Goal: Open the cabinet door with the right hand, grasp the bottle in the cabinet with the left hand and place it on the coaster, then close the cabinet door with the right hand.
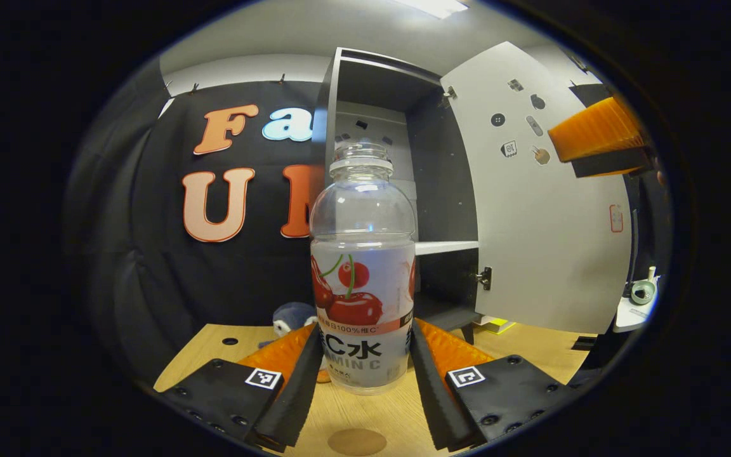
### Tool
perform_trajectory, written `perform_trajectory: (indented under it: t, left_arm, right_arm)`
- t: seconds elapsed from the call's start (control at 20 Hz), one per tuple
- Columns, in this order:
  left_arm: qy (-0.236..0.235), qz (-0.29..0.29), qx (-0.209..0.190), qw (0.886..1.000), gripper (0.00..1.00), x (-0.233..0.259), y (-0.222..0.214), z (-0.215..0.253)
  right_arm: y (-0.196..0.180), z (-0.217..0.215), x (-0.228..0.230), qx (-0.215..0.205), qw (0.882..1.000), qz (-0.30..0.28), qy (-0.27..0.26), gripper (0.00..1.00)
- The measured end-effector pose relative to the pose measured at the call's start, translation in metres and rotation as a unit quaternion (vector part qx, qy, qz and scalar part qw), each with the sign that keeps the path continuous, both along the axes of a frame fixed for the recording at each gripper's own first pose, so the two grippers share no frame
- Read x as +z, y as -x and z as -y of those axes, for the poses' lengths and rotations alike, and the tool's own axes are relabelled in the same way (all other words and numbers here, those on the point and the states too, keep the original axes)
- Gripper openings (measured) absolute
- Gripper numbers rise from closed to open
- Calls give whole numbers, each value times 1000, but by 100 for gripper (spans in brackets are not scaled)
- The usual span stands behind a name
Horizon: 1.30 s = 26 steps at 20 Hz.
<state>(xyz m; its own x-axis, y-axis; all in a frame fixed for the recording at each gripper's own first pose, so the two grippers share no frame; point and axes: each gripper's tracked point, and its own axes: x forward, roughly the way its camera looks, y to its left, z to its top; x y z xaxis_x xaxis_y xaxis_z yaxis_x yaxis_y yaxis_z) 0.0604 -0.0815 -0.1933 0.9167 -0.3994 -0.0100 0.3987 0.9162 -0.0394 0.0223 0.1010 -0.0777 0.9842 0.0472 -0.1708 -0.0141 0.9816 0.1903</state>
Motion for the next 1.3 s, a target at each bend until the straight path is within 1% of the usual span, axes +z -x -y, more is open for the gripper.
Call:
perform_trajectory:
  t: [0.05, 0.1, 0.15, 0.2, 0.25, 0.3, 0.45, 0.65, 0.8, 0.95, 1.1, 1.3]
  left_arm:
    - [1, -6, 3, 1000, 81, -8, 2, -1]
    - [3, -14, 8, 1000, 80, -17, 2, -3]
    - [5, -22, 12, 1000, 80, -27, 3, -4]
    - [7, -29, 17, 999, 80, -36, 4, -8]
    - [7, -34, 24, 999, 81, -44, 4, -11]
    - [5, -41, 29, 999, 82, -55, 4, -14]
    - [-6, -64, 43, 997, 80, -89, 4, -22]
    - [-20, -86, 50, 995, 81, -125, 5, -24]
    - [-18, -120, 53, 991, 81, -152, 9, -23]
    - [-19, -138, 62, 988, 81, -170, 8, -23]
    - [-28, -139, 68, 988, 81, -181, 1, -20]
    - [-44, -136, 71, 987, 81, -189, -4, -21]
  right_arm:
    - [-1, -1, -3, 1, 1000, 2, 2, 94]
    - [-2, -1, -6, 2, 1000, 2, 4, 97]
    - [-4, -2, -9, 3, 1000, 1, 5, 94]
    - [-5, -3, -13, 5, 1000, 0, 7, 97]
    - [-6, -4, -17, 8, 1000, -1, 9, 97]
    - [-7, -6, -21, 11, 1000, -5, 12, 94]
    - [-8, -12, -37, 19, 1000, -16, 13, 94]
    - [-4, -21, -61, 27, 999, -42, 1, 94]
    - [-2, -26, -72, 39, 998, -57, 4, 94]
    - [-3, -28, -77, 46, 997, -59, 9, 94]
    - [-4, -32, -82, 56, 996, -67, 4, 94]
    - [-6, -26, -91, 57, 995, -81, -7, 94]
